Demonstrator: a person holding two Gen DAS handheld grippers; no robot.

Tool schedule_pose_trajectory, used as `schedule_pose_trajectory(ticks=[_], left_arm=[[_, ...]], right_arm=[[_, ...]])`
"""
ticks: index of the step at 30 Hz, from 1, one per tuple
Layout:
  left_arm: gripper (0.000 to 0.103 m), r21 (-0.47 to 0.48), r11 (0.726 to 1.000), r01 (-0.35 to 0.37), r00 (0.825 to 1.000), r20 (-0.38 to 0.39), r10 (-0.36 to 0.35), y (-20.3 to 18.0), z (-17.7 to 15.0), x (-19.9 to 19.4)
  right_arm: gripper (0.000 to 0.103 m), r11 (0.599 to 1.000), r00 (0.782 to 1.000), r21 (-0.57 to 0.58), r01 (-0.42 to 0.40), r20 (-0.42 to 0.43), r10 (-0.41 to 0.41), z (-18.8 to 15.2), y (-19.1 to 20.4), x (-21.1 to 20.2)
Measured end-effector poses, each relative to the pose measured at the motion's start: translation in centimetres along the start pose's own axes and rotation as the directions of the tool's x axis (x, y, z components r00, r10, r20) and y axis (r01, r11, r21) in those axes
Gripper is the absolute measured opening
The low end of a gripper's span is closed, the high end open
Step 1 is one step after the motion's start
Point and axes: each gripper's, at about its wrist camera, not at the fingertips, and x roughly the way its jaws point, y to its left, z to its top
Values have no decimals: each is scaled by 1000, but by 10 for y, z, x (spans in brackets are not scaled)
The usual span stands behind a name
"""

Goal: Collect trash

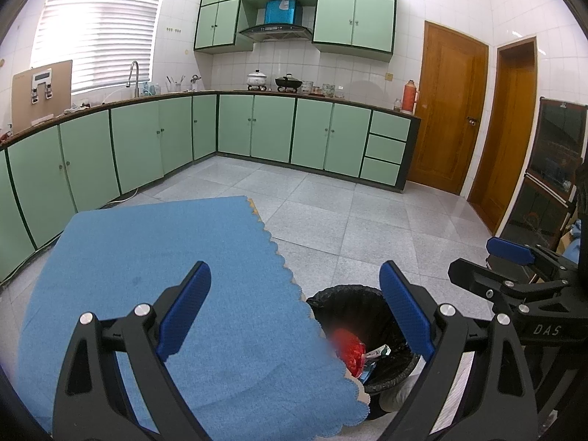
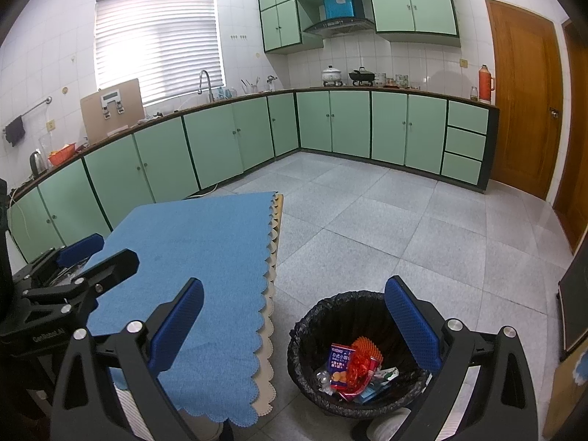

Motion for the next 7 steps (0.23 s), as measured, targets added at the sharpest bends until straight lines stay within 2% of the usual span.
schedule_pose_trajectory(ticks=[7], left_arm=[[90, 3, 1000, -2, 1000, -7, 2, -2, 0, -1]], right_arm=[[97, 1000, 1000, 3, 0, -4, 0, -1, -1, 1]])
